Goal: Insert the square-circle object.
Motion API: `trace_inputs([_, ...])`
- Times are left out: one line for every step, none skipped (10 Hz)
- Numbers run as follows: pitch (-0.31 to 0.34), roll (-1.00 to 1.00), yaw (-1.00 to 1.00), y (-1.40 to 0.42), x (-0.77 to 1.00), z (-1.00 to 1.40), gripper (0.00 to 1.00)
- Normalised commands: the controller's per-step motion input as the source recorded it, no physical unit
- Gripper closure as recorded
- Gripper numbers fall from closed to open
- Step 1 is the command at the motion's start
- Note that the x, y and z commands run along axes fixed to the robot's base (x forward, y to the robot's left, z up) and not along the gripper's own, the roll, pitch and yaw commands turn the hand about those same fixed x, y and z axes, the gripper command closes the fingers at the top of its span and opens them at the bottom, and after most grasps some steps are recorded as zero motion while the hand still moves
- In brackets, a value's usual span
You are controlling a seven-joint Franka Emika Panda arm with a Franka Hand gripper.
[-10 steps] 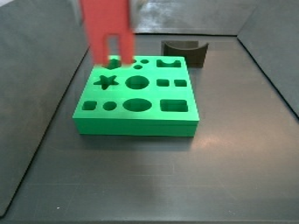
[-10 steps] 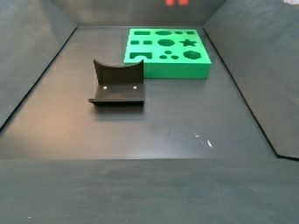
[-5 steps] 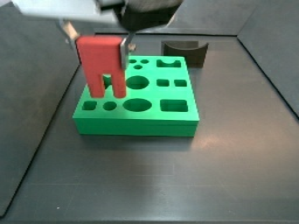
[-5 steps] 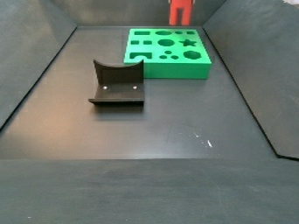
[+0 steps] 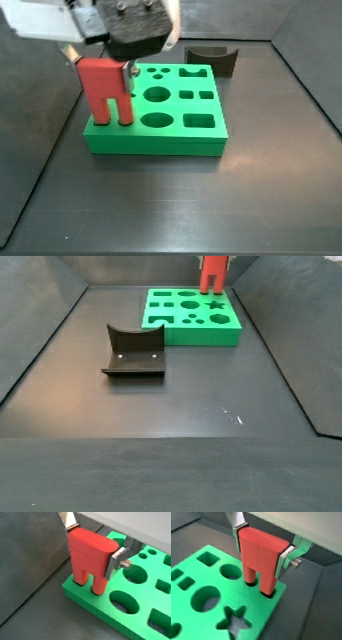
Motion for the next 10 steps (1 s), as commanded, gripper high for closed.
trace_inputs([0.017,0.05,0.05,-0.04,0.0,-0.14,1.0])
trace_inputs([0.011,0.02,0.0,0.0,0.0,-0.28,1.0])
trace_inputs([0.046,0.02,0.0,0.02,0.19,-0.33,1.0])
trace_inputs([0.026,0.07,0.0,0.07,0.09,-0.32,1.0])
trace_inputs([0.02,0.13,0.0,0.0,0.0,-0.35,1.0])
trace_inputs([0.026,0.12,0.0,0.03,0.0,-0.34,1.0])
trace_inputs([0.004,0.08,-0.01,0.1,0.0,-0.27,1.0])
trace_inputs([0.0,0.03,-0.03,0.05,-0.04,-0.21,1.0])
trace_inputs([0.003,0.02,-0.03,0.08,0.0,-0.17,1.0])
trace_inputs([0.0,0.03,-0.03,0.02,0.0,-0.28,1.0])
